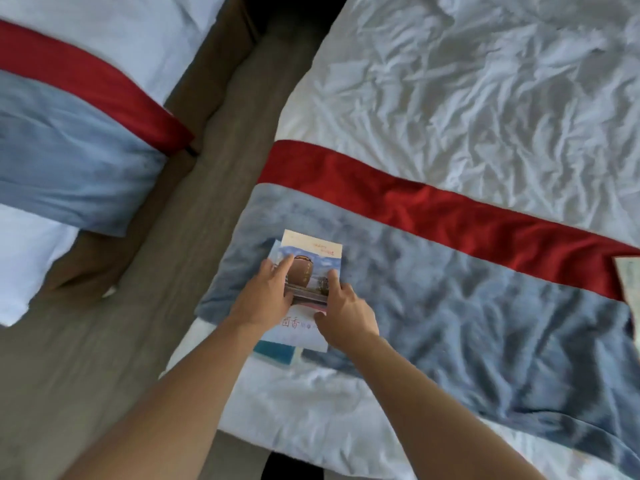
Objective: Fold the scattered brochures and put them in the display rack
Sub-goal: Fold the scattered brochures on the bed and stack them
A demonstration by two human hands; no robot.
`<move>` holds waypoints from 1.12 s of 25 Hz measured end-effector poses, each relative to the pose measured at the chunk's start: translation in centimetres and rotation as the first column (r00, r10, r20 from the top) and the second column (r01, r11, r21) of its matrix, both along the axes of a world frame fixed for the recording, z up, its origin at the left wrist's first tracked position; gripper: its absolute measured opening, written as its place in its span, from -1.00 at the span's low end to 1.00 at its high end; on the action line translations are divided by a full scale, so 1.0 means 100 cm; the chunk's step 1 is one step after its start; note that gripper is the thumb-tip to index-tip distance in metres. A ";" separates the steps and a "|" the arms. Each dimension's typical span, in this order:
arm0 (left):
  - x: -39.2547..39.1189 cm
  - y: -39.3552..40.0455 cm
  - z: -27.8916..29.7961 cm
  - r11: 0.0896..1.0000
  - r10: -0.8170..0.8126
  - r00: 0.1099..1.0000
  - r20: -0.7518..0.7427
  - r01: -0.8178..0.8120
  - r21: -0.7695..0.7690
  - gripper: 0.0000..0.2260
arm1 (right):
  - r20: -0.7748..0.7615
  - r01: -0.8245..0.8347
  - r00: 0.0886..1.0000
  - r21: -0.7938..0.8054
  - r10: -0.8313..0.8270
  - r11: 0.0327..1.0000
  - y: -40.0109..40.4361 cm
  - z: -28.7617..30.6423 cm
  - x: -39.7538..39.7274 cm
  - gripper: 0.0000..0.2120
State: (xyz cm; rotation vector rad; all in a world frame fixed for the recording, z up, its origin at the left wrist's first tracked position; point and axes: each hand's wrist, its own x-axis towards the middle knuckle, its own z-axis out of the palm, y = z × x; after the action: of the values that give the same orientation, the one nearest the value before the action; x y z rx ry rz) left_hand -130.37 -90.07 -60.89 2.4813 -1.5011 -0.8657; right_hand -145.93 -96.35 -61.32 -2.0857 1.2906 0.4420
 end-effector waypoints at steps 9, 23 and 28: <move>0.033 0.056 -0.053 0.993 -0.092 0.996 0.011 0.091 0.082 -0.28 | -0.123 0.037 0.992 0.003 -0.036 0.999 0.062 -0.042 0.041 -0.17; 0.025 0.039 -0.045 0.982 -0.190 0.973 0.131 0.190 0.008 -0.36 | -0.090 0.027 0.995 -0.100 -0.036 0.995 0.047 -0.026 0.028 -0.37; 0.005 -0.016 0.002 0.970 -0.236 0.968 0.087 0.240 -0.041 -0.36 | 0.076 0.076 0.995 -0.139 -0.066 0.987 -0.008 0.015 -0.004 -0.47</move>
State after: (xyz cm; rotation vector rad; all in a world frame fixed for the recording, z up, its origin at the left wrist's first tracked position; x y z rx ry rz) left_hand -129.85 -91.67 -60.65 2.3598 -1.8543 -0.7547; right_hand -146.30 -97.17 -59.82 -2.1430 1.3848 0.2488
